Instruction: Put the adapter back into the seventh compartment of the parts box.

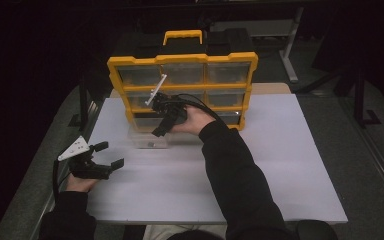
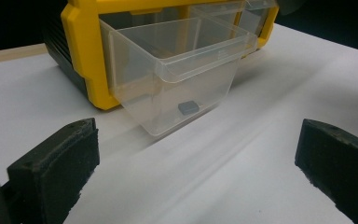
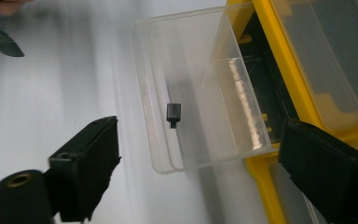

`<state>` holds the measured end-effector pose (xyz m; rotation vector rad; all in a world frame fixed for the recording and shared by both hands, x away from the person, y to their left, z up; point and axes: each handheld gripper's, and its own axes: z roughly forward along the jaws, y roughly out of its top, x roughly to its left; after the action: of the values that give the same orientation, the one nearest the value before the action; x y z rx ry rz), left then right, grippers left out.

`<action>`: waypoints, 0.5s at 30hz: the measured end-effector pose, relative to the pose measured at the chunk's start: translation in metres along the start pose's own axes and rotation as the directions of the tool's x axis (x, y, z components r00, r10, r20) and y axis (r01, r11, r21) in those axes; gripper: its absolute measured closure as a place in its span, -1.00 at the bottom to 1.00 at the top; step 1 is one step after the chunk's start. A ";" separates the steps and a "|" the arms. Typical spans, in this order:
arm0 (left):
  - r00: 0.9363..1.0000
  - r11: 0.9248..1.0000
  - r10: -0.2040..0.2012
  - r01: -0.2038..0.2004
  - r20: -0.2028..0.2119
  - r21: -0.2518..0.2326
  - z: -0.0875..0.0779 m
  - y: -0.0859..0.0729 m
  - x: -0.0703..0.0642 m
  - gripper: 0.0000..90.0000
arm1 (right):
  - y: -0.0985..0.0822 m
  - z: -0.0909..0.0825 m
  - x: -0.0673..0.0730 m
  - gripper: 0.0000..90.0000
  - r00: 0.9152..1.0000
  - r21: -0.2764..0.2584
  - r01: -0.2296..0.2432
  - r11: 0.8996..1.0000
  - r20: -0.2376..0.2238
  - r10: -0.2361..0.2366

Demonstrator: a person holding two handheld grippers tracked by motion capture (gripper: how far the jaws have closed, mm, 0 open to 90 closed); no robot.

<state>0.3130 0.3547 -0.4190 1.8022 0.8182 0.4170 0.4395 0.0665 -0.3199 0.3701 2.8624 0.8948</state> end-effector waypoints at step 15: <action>1.000 1.000 0.001 -0.001 0.001 0.005 0.000 0.000 0.000 -1.00 | -0.025 -0.016 -0.004 -1.00 0.999 -0.023 -0.041 0.999 0.023 0.041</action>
<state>0.3129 0.3541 -0.4194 1.8072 0.8186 0.4147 0.4358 0.0367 -0.3211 0.4359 2.8301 0.9228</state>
